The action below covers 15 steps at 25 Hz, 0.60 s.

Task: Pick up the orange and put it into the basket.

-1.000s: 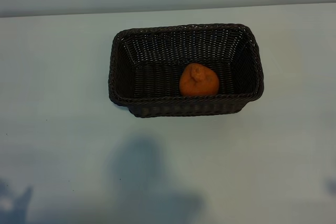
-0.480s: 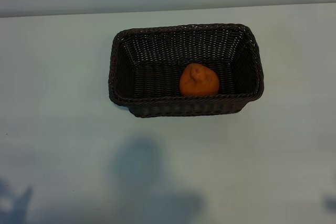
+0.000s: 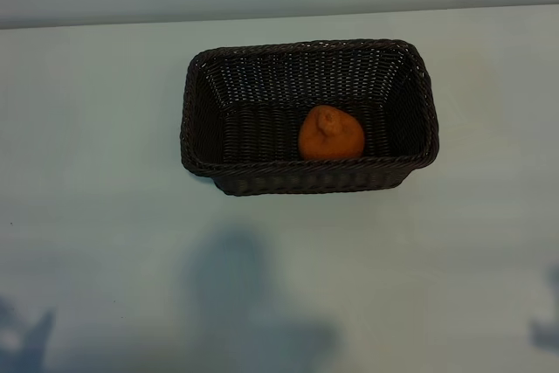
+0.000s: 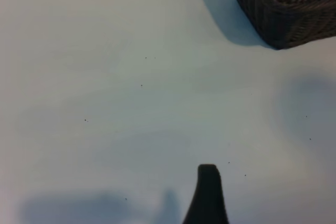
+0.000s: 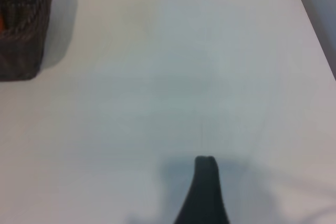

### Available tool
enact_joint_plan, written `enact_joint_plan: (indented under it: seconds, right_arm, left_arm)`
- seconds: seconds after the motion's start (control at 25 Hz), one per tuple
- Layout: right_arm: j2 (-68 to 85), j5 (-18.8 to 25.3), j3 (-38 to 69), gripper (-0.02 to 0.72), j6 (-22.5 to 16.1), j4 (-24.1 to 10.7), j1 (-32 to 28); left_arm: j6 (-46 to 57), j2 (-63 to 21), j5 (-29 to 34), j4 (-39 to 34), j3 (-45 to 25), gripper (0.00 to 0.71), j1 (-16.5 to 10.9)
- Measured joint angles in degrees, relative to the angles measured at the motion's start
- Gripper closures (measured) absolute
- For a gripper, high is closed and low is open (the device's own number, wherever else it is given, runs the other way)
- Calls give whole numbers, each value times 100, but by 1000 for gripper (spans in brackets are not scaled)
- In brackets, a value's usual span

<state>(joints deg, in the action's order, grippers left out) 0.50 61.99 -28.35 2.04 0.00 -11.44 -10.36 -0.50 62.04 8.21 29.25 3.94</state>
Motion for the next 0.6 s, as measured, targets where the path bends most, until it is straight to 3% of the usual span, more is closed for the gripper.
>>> enact_joint_plan:
  seconds: [0.6]
  right_arm:
    - [0,-86,34,132,12,0,181]
  left_arm:
    - [-7,0,0,0,0,117,0]
